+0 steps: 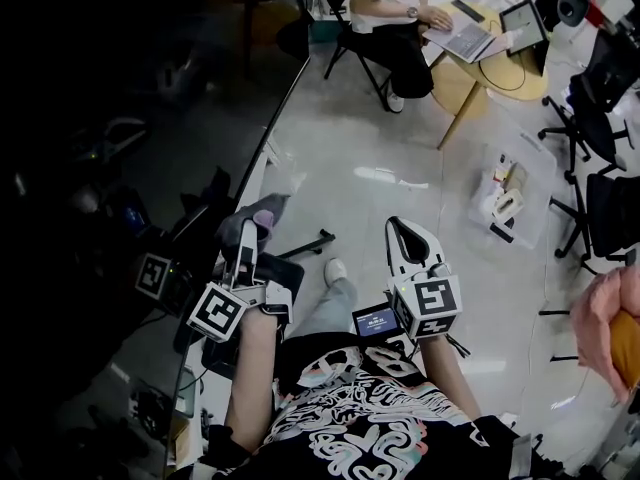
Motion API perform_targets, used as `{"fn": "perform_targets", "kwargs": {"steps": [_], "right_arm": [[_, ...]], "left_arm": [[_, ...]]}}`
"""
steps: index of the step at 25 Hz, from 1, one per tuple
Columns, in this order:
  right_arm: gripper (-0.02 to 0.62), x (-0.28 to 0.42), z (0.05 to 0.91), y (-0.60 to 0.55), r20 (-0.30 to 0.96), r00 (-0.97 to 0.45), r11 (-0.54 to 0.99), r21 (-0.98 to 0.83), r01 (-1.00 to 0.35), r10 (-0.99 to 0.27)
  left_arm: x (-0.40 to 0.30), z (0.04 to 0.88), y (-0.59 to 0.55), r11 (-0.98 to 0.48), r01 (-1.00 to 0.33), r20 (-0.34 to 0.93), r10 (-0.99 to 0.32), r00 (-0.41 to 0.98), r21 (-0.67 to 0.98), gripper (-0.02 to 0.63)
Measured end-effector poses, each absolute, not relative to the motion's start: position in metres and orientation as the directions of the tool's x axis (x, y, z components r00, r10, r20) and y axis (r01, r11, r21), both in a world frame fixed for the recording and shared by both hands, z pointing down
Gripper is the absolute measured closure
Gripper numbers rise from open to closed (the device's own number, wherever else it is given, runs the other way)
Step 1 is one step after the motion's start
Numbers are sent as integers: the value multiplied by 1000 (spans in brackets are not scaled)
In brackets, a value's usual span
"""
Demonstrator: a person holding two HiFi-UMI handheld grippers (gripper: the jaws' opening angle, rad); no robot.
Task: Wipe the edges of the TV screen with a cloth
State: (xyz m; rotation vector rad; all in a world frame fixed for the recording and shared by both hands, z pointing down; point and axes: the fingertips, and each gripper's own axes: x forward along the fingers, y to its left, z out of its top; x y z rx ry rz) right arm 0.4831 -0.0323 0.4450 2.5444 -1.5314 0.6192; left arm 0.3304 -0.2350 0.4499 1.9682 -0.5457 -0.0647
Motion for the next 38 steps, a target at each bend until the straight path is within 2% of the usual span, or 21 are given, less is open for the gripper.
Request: {"fn": "perform_targets", "kwargs": {"steps": [2,8,21,29,33,38], "right_arm": [[566,487,446,-31,399,414,-491,-113,-864,-819],[566,492,442,-30,399,424,-501,-110,-858,-813],[566,504,435,-35,401,437,-513,-100,-852,-805],[566,509,428,-50,393,419,-489,-95,-867,-819],[566,531,432,-66,396,422,-490,-84,-868,-816],[566,545,422,-81,369,409,-469,-88,-879,-834]], "left_arm": [[332,452,-239,-394,-370,207,-399,894,841,486],[349,446,-235,-319,-304,166,-396,903,898,486],[373,441,-236,-250,-262,141,-416,898,932,486],[384,436,-245,-359,-303,151,-394,907,883,486],[414,444,-249,-224,-235,133,-395,909,946,486],[424,438,-256,-287,-274,150,-389,909,918,486]]}}
